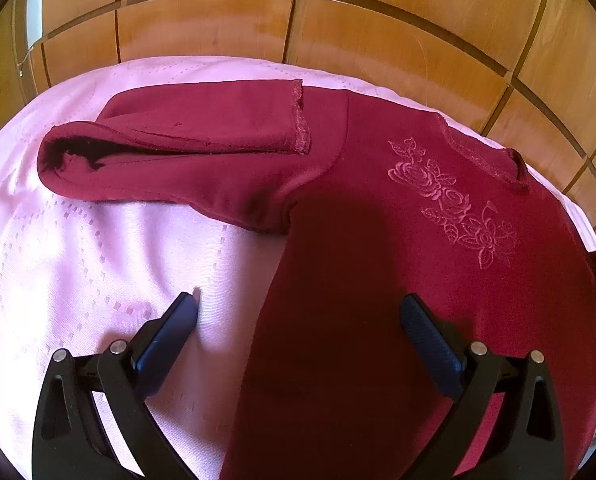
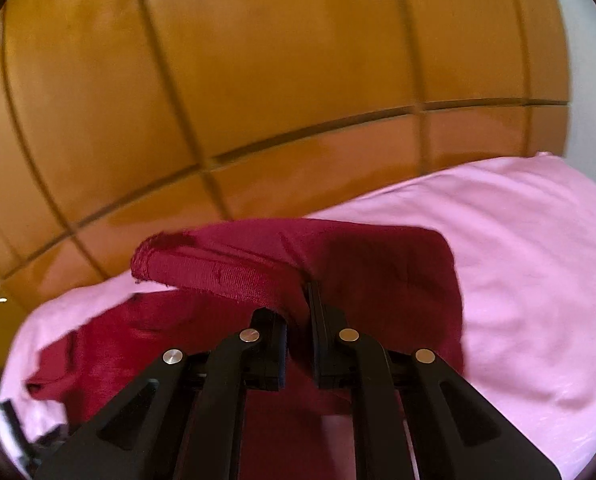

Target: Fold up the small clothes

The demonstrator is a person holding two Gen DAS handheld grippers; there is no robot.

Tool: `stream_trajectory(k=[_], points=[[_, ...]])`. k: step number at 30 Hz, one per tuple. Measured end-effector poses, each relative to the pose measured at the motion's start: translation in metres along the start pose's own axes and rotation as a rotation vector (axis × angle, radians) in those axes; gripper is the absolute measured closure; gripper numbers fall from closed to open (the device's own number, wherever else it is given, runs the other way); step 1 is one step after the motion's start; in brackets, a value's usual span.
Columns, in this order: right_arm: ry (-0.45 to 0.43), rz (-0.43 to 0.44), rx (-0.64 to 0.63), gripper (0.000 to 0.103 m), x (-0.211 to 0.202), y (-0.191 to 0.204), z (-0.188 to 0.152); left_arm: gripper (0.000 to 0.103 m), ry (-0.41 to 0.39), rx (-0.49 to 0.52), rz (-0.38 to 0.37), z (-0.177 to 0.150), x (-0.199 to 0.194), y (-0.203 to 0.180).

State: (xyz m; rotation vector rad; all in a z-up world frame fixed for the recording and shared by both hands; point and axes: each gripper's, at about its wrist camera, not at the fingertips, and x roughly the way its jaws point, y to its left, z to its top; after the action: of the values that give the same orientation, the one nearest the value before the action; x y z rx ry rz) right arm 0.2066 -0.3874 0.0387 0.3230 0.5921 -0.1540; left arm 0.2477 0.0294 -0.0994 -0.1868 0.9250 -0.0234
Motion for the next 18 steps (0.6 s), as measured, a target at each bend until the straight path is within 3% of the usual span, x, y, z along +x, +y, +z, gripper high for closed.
stream_trajectory(k=[8,14,15,18], points=[[0.111,0.215,-0.095,0.095,0.033,0.122,-0.051,0.002,-0.010,-0.018,-0.025,-0.003,-0.005,0.007],[0.207,0.250,-0.204,0.095,0.069,0.184,-0.097,0.002,-0.008,-0.017,-0.024,-0.003,-0.005,0.007],[0.224,0.239,-0.225,0.094,0.074,0.189,-0.105,0.002,-0.007,-0.016,-0.023,-0.003,-0.005,0.007],[0.274,0.253,-0.243,0.077,0.080,0.183,-0.121,0.002,0.001,-0.026,-0.036,-0.001,-0.007,0.009]])
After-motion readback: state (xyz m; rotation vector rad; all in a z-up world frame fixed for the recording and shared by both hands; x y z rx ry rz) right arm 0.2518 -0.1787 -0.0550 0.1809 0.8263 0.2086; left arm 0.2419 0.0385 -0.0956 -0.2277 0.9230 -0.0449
